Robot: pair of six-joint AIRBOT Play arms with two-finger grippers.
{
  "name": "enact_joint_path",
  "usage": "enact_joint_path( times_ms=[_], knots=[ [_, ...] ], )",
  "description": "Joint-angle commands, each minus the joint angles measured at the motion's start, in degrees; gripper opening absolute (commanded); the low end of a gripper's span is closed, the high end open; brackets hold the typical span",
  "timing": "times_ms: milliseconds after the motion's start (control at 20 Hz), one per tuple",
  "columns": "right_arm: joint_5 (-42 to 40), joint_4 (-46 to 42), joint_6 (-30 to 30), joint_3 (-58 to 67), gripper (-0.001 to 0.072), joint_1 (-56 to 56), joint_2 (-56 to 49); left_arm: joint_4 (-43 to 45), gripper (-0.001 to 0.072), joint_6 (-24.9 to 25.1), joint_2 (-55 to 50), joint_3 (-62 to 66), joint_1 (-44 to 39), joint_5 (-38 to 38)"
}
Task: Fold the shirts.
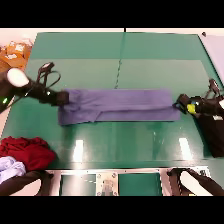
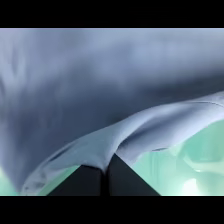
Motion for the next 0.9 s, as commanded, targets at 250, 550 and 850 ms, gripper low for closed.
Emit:
enact_joint_path(
  times_ms=[250,550,850],
  knots=[
    [-8.55,2.86,-4.28,26.4,0.0398,6.4,-32.52,0.22,0.0703,0.7,-25.92,21.53,0.22,7.15],
    [9.86,2.64,-11.76,40.41,0.0514,-7.3,-34.86,3.15,0.0691,-4.98,-25.86,34.97,6.21,2.08],
    [25.64,4.17,-24.41,40.17,0.0514,-16.13,-44.39,1.18,0.0023,-4.72,-25.86,35.45,5.44,-8.22]
  ],
)
